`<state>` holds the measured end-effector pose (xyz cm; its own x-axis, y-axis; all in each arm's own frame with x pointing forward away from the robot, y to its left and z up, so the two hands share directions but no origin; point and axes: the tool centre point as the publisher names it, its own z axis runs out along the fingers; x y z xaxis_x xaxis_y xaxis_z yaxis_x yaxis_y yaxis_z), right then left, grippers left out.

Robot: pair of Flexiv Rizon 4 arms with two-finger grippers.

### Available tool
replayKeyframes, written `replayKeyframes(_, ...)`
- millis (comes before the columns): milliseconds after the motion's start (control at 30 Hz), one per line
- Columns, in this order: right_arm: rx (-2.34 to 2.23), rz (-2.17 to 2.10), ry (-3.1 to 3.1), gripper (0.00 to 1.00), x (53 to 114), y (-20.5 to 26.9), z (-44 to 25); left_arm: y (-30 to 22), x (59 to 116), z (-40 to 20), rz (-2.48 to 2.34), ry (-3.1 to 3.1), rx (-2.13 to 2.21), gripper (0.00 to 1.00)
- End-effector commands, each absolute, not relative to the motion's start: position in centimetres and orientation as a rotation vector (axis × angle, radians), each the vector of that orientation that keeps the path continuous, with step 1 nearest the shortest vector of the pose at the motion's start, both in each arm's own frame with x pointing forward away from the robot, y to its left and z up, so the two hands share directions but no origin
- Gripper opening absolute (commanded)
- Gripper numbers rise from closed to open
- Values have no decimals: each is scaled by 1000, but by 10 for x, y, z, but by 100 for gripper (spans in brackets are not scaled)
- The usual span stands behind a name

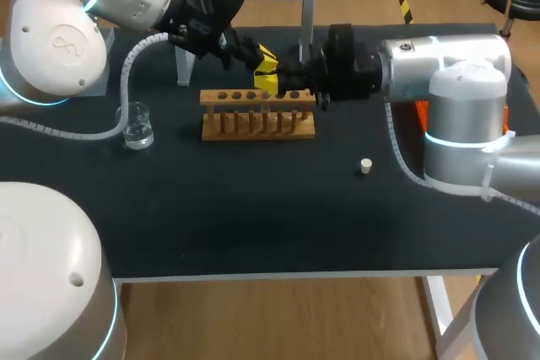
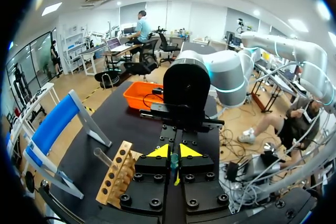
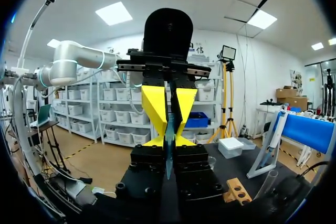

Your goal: Invert the test tube, pick up the pipette, mount the tip to pipette, aspirate from beaker and dispense into the tube, eject the tip, return the pipette, and cap with the stopper.

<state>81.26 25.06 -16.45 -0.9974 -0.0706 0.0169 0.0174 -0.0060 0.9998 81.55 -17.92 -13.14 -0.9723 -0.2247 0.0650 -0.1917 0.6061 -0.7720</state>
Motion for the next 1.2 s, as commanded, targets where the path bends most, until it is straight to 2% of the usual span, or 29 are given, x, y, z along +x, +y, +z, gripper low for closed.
replayKeyframes(33, 63, -2185, -2168, 0, 813, 250, -166, -179, 815, -130, -1325, 2784, -362, 0)
replayKeyframes(67, 64, -2185, -2169, 0, 813, 250, -166, -179, 815, -130, -1325, 2784, -362, 39)
replayKeyframes(100, 64, -2185, -2169, 0, 813, 250, -166, -179, 815, -130, -1325, 2784, -362, 100)
replayKeyframes(333, 74, -2176, -2171, 0, 811, 236, -172, -179, 815, -130, -1325, 2784, -362, 100)
replayKeyframes(1200, 75, -2141, -2223, 0, 823, 106, -243, -179, 815, -130, -1325, 2784, -362, 100)
